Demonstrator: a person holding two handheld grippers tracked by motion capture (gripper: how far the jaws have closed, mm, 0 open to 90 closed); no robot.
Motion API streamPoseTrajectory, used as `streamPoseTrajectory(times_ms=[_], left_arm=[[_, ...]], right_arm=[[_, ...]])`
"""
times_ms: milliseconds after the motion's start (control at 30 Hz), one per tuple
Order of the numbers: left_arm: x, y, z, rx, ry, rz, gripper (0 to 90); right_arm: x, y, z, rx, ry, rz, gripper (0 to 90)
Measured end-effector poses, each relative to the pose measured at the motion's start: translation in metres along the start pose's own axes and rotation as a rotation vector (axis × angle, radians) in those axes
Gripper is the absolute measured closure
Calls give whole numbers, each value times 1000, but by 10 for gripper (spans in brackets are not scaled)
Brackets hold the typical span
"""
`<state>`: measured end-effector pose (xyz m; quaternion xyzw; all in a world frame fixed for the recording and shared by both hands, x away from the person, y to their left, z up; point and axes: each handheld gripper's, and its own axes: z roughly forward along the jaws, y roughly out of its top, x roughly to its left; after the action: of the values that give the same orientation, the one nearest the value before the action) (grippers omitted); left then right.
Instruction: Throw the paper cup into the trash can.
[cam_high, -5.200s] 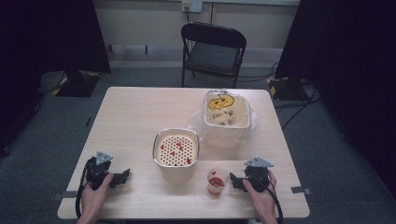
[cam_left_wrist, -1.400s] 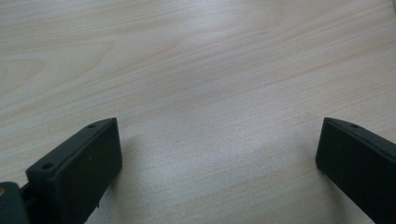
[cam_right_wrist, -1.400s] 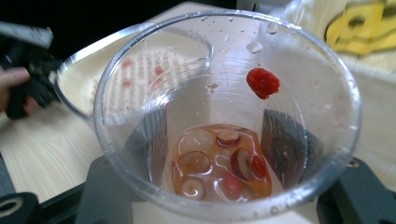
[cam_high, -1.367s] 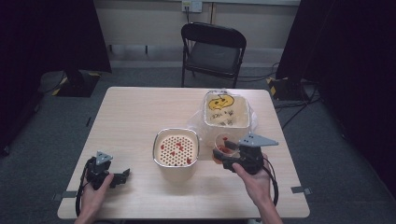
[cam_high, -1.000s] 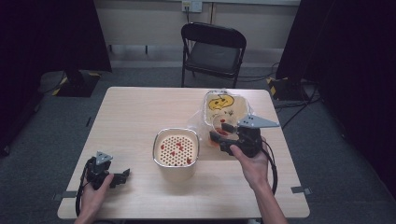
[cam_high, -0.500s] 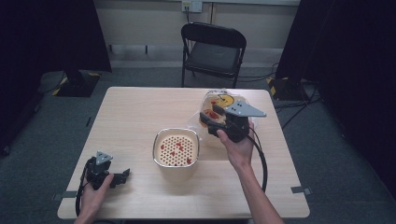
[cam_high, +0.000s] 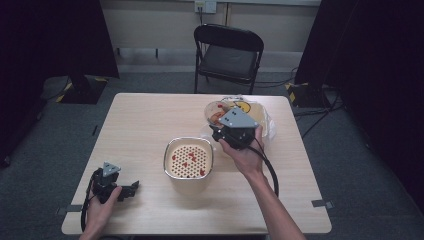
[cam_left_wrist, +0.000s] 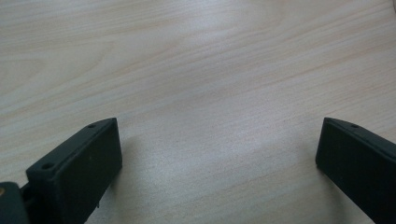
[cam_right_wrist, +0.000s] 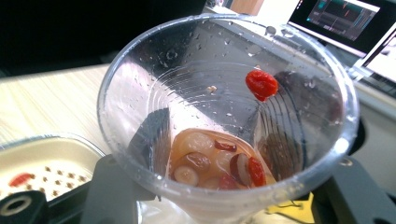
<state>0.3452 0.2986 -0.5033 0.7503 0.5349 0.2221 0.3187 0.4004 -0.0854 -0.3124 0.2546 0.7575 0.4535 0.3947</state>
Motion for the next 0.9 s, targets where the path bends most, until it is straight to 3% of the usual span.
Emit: streamPoseTrajectory(times_ms=[100,133,200,400,433,467,533,633,767,800,833,867,900], left_arm=[[0,0,0,0,-1,0,0],[0,0,0,0,-1,0,0],[0,0,0,0,-1,0,0],[0,0,0,0,0,0,0],[0,0,0,-1,-1,0,0],[0,0,0,-1,-1,0,0],[0,0,0,-1,-1,0,0],[0,0,0,0,0,0,0],[0,0,0,0,0,0,0],[0,0,0,0,0,0,0],[0,0,0,0,0,0,0],[0,0,0,0,0,0,0],[0,0,0,0,0,0,0]], right_arm=[[7,3,2,29,-24,-92,451],[7,3,2,29,-24,-92,451],[14,4,4,56,-38,-154,454],[23,6,8,81,-55,-239,460],[27,7,9,99,-75,-309,462],[27,7,9,99,-75,-309,462],[33,5,11,125,-84,-392,462],[38,3,11,147,-100,-430,462],[49,-1,16,203,-114,-557,464],[49,-1,16,203,-114,-557,464],[51,-2,17,213,-123,-599,466],[57,-2,18,233,-135,-674,467],[58,-2,19,236,-137,-690,467]])
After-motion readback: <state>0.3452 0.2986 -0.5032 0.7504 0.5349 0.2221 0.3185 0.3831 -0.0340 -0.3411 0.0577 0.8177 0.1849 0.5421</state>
